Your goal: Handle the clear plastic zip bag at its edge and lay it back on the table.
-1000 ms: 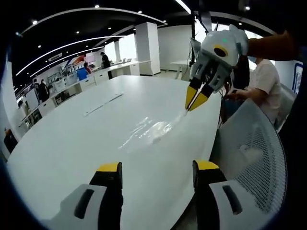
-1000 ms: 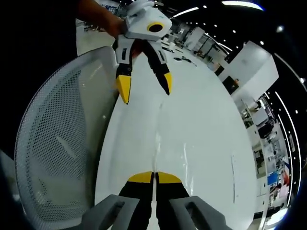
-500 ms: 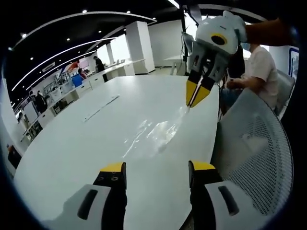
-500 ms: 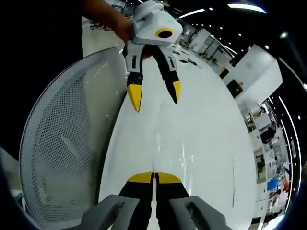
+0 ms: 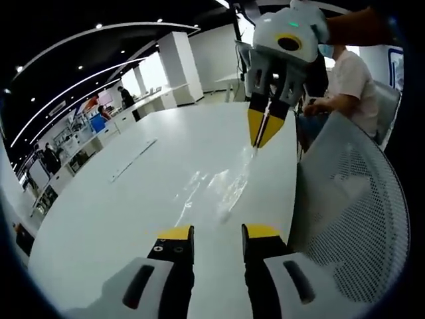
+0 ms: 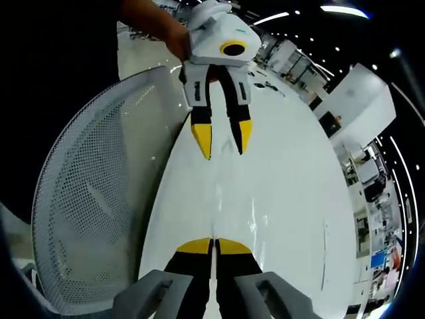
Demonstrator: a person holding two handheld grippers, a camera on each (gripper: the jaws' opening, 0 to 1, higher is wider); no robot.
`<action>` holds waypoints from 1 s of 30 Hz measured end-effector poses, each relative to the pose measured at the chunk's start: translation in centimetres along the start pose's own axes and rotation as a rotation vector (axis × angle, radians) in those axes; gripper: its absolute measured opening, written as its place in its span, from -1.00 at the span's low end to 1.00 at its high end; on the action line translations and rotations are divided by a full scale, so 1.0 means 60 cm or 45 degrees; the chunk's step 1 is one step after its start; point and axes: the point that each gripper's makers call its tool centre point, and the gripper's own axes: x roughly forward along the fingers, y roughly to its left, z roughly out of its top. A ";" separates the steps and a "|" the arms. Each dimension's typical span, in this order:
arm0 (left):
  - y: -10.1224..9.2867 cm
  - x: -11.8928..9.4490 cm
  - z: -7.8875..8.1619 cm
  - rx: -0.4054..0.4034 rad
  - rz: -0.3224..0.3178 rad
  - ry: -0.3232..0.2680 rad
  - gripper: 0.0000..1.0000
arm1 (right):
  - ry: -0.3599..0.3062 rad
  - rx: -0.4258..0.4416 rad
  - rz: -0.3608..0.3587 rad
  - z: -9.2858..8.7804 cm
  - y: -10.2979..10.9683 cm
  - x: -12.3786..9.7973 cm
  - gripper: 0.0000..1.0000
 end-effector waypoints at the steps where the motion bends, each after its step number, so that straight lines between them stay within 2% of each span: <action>1: 0.000 0.000 0.000 0.002 -0.001 0.002 -0.56 | 0.001 -0.001 0.001 0.000 0.000 0.000 -1.00; 6: 0.001 0.001 -0.001 0.027 -0.028 0.010 -0.89 | 0.000 -0.010 0.005 0.002 -0.001 0.001 -1.00; 18: -0.003 0.004 -0.003 0.114 -0.050 0.054 -1.00 | 0.009 -0.028 0.009 0.000 -0.012 -0.007 -1.00; 21: -0.007 0.006 0.004 0.165 -0.049 0.036 -1.00 | 0.029 -0.009 0.013 -0.005 -0.014 -0.008 -1.00; 27: -0.014 0.009 0.008 0.195 -0.062 0.035 -1.00 | 0.057 -0.027 0.046 -0.013 -0.007 -0.005 -1.00; 30: -0.015 0.011 0.007 0.194 -0.072 0.038 -1.00 | 0.050 0.005 0.049 -0.013 -0.008 -0.006 -1.00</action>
